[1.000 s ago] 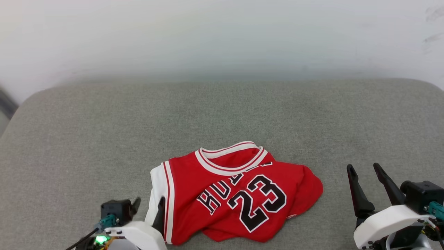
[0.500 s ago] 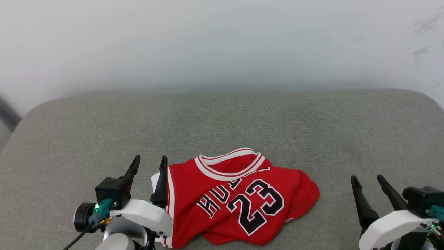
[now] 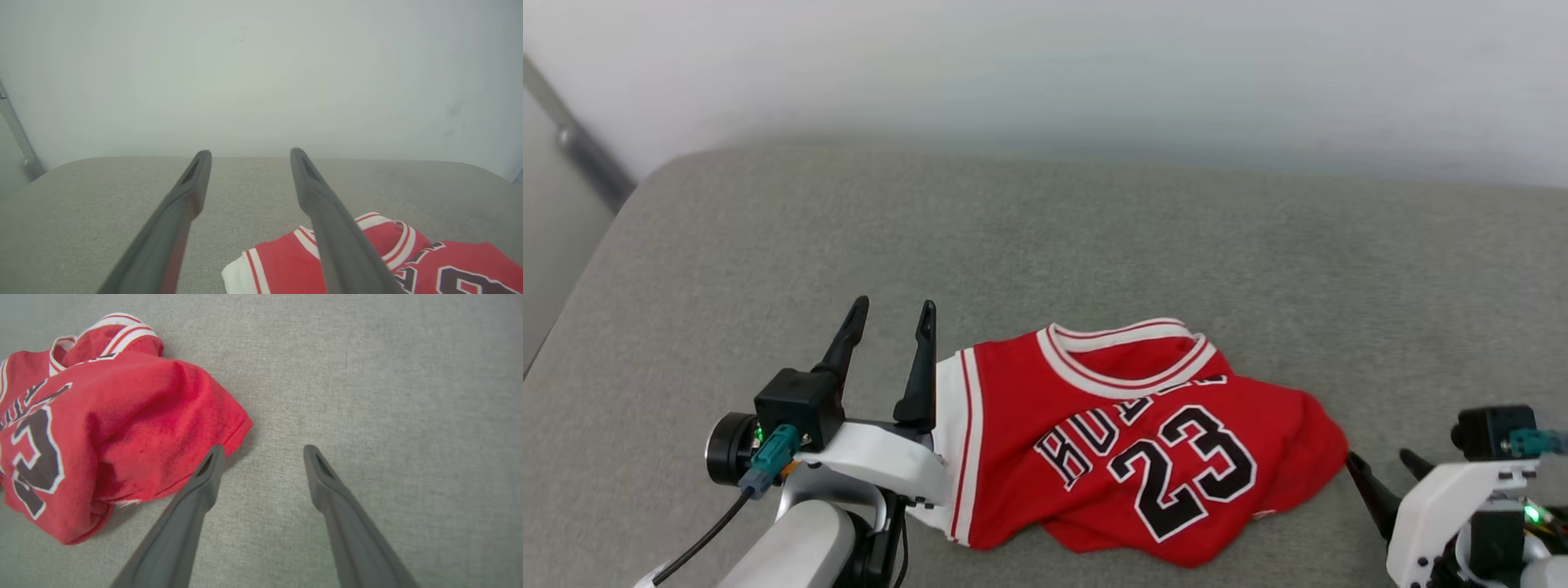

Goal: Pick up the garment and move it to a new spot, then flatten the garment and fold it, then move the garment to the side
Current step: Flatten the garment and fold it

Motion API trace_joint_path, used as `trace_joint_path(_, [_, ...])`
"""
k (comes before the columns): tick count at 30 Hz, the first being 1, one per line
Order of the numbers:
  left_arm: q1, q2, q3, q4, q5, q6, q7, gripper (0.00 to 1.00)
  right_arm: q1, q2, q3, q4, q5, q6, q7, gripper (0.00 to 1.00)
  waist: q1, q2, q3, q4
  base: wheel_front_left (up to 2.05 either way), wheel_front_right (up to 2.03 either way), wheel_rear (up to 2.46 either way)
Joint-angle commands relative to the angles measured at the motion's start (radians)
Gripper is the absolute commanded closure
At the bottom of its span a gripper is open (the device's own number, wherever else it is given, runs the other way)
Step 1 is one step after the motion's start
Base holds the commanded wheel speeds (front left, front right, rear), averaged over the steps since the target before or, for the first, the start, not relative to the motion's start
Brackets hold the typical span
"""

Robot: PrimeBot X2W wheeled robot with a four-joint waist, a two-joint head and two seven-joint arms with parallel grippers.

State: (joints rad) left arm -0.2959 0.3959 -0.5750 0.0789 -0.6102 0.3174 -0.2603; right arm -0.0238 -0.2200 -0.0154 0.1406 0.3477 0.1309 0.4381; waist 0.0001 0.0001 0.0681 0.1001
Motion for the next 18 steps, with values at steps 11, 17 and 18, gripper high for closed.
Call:
trace_joint_path(11, [0.009,-0.065,0.070,0.002,0.072,-0.030,-0.005,0.00,-0.109,-0.092,0.162,0.148,0.139,0.000,0.121,0.00,-0.0001,-0.0001,0.105,0.105,0.00,0.00,0.00])
trace_joint_path(17, [0.027,-0.091,0.105,0.009,0.108,-0.055,-0.005,0.00,-0.126,-0.100,0.237,0.208,0.235,0.001,0.125,1.00,-0.0001,-0.0001,0.093,0.109,0.00,0.00,0.00])
trace_joint_path(18, [0.030,-0.095,0.112,0.013,0.112,-0.059,-0.005,0.00,-0.136,-0.109,0.235,0.207,0.244,0.001,0.108,1.00,-0.0001,-0.0001,0.087,0.106,0.00,0.00,0.00])
